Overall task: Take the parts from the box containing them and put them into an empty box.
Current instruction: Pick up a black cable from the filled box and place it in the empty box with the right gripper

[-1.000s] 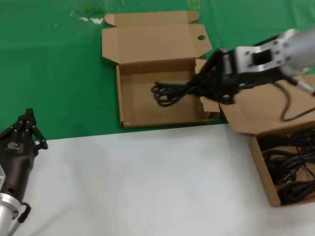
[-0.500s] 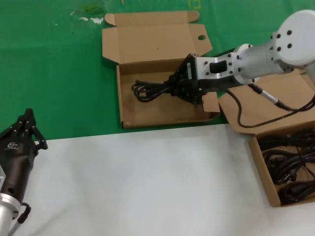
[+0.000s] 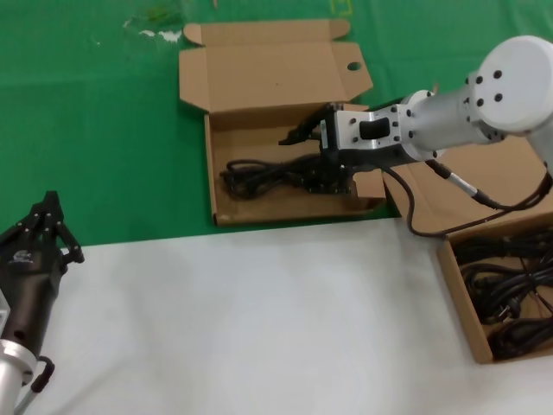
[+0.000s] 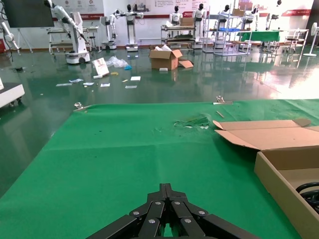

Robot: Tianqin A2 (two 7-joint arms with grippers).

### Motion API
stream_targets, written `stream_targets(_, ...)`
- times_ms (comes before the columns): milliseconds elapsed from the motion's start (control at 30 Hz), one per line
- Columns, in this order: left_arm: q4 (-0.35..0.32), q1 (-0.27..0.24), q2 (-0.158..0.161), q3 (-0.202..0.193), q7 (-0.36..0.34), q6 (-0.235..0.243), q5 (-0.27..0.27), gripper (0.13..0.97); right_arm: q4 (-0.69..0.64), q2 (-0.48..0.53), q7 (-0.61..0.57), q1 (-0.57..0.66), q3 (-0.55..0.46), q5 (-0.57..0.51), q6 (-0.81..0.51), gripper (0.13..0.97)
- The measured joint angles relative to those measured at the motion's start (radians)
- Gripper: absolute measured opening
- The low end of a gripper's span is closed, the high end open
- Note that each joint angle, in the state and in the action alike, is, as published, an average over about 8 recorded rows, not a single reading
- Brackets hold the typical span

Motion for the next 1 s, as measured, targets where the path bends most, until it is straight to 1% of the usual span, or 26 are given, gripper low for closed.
stream_targets(133, 0.0, 0.0, 0.0, 0.0, 0.0, 0.0, 0.0, 0.14, 0.1, 0.038, 0.052, -0.035, 0.025, 0.011, -0.002, 0.354)
stream_targets(200, 0.0, 0.0, 0.0, 0.0, 0.0, 0.0, 0.0, 0.14, 0.175, 0.067, 0.094, -0.065, 0.044, 0.02, -0.003, 0.385)
stream_targets(233, 0.0, 0.0, 0.0, 0.0, 0.0, 0.0, 0.0, 0.14, 0.215, 0.082, 0.117, -0.082, 0.055, 0.025, -0.003, 0.385)
stream_targets(400, 0.0, 0.0, 0.0, 0.0, 0.0, 0.0, 0.0, 0.14, 0.418, 0.158, 0.242, -0.19, 0.109, 0.05, 0.005, 0.505)
stream_targets(500, 0.0, 0.0, 0.0, 0.0, 0.0, 0.0, 0.0, 0.14, 0.488, 0.183, 0.29, -0.234, 0.129, 0.058, 0.013, 0.577)
stream_targets(533, 0.0, 0.0, 0.0, 0.0, 0.0, 0.0, 0.0, 0.14, 0.5, 0.187, 0.299, -0.243, 0.132, 0.059, 0.015, 0.577)
stream_targets(633, 0.0, 0.0, 0.0, 0.0, 0.0, 0.0, 0.0, 0.14, 0.514, 0.189, 0.308, -0.259, 0.14, 0.064, 0.025, 0.65)
stream_targets(800, 0.0, 0.0, 0.0, 0.0, 0.0, 0.0, 0.0, 0.165, 0.52, 0.18, 0.301, -0.29, 0.158, 0.083, 0.061, 0.771)
stream_targets(833, 0.0, 0.0, 0.0, 0.0, 0.0, 0.0, 0.0, 0.171, 0.521, 0.177, 0.299, -0.299, 0.163, 0.088, 0.071, 0.771)
stream_targets(933, 0.0, 0.0, 0.0, 0.0, 0.0, 0.0, 0.0, 0.181, 0.526, 0.168, 0.292, -0.327, 0.179, 0.106, 0.104, 0.819)
stream_targets(1000, 0.0, 0.0, 0.0, 0.0, 0.0, 0.0, 0.0, 0.208, 0.529, 0.162, 0.287, -0.348, 0.191, 0.119, 0.129, 0.851)
